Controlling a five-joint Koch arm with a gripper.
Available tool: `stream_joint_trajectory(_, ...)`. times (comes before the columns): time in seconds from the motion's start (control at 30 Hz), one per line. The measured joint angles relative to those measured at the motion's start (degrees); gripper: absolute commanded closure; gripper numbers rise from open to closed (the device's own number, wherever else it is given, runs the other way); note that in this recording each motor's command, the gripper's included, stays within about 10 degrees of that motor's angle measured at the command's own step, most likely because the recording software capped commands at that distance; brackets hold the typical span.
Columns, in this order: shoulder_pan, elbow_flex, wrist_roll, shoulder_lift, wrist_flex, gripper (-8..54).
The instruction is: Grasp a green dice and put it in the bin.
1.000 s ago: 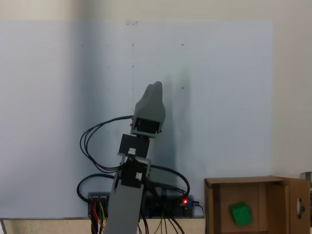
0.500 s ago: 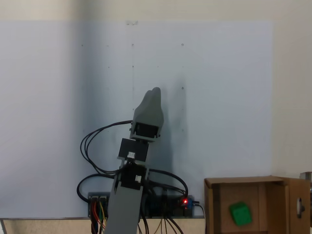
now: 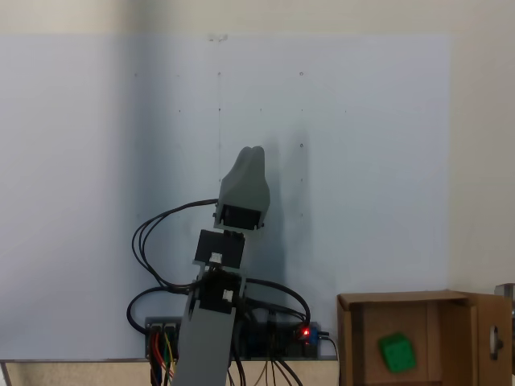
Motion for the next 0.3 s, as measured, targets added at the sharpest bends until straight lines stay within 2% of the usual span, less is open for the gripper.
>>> stream_joint_trajectory(0.3, -0.09, 0.18, 0.00, 0.00, 0.00, 0.9)
